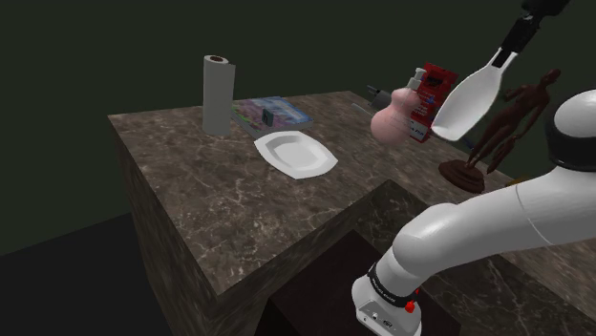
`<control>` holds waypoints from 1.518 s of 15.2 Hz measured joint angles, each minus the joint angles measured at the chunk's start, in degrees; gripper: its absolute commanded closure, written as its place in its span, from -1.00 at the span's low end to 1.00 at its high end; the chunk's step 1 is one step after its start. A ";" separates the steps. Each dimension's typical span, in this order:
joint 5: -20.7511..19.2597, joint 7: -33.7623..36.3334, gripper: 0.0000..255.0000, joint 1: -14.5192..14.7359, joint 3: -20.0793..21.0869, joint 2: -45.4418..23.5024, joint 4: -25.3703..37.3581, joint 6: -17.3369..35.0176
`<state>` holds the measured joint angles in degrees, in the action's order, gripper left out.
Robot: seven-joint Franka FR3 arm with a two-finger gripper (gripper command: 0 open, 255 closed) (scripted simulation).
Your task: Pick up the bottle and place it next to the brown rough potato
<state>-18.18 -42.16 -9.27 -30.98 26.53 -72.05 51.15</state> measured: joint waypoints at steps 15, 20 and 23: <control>-13.72 -23.56 1.00 -0.04 -13.54 5.35 7.86 -5.17; -17.98 -31.84 1.00 1.63 -19.85 5.88 11.58 -5.31; -18.77 -31.33 1.00 -0.19 -18.37 8.43 7.63 -3.76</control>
<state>-36.94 -73.49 -9.46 -49.34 34.97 -64.42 47.40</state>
